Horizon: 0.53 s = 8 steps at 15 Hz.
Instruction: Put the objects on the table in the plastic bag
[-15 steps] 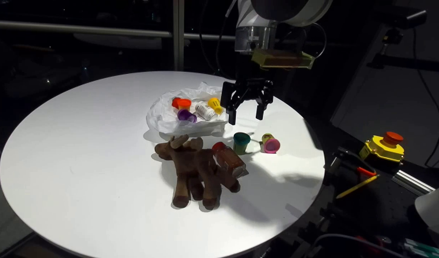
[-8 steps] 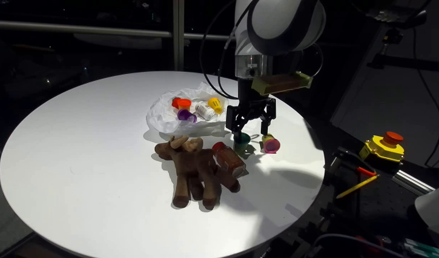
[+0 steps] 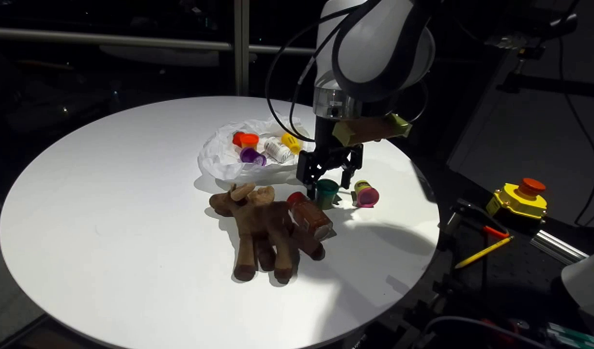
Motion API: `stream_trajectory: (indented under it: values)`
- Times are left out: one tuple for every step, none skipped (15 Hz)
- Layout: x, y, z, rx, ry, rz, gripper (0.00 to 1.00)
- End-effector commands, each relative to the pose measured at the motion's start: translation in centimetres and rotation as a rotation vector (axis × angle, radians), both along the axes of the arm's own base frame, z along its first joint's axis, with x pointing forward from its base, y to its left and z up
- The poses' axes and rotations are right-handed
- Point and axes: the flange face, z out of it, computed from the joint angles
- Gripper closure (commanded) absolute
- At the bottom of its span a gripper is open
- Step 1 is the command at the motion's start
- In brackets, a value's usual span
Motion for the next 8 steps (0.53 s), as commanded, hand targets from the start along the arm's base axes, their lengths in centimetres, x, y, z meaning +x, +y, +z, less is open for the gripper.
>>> stream_trajectory:
  values:
    - [0.37,0.35,0.00,-0.018,-0.049,0.005,0.32]
    - [0.42,0.42,0.05,-0.021,-0.056,0.006,0.42]
    - [0.43,0.44,0.04,-0.024,-0.061,0.007,0.50]
    - [0.46,0.42,0.12,-0.028,-0.071,0.007,0.56]
    - [0.47,0.37,0.16,-0.031,-0.072,0.005,0.65]
    - [0.44,0.27,0.25,-0.035,-0.075,0.003,0.71]
    - [0.42,0.17,0.37,-0.040,-0.078,0.002,0.72]
    - [0.44,0.10,0.58,-0.042,-0.081,-0.002,0.72]
